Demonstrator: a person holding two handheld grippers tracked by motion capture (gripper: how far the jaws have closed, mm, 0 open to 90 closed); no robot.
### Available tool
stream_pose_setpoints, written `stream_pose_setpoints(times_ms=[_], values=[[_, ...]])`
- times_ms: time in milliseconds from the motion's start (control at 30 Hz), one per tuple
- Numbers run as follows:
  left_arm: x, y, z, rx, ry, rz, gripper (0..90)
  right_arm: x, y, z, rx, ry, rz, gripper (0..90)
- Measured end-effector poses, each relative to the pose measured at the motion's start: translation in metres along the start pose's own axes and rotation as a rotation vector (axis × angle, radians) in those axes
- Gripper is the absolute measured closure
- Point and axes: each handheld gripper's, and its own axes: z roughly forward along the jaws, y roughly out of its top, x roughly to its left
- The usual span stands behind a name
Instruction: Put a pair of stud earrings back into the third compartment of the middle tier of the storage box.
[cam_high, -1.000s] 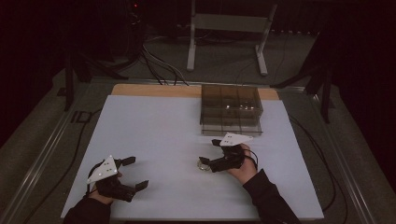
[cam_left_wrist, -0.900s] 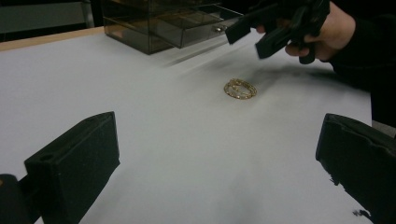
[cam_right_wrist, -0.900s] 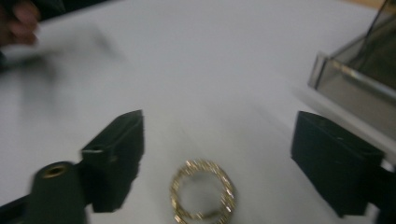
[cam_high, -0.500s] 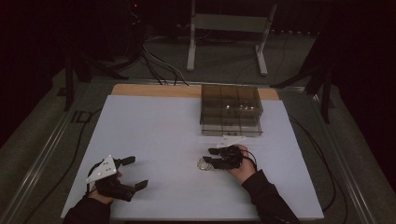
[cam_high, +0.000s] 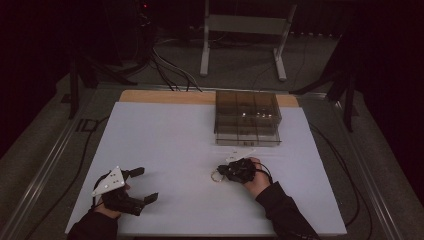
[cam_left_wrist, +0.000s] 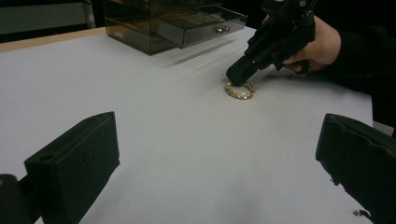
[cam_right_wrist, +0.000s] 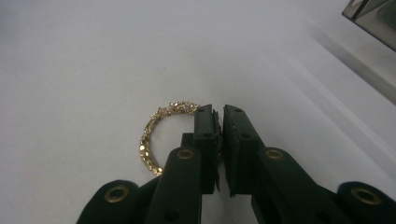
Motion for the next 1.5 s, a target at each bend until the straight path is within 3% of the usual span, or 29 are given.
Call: stream_pose_setpoints(times_ms=[567,1000,1500], values=[[0.000,0.000,0.000,-0.001,0.001,0.000,0.6,0.006,0.010,-0.016,-0.055,0.026,0.010,85.7],[-0.001,0.001,-0.001,0.001,0.002,0.014,0.6,0.008,0.022,-0.031,-0.074,0.004,-0.002,85.8],[0.000,0.000,0.000,-0.004,0.001,0.002,0.6,-0.012,0.032,-0.063,-0.122,-0.059,0.038,85.8]])
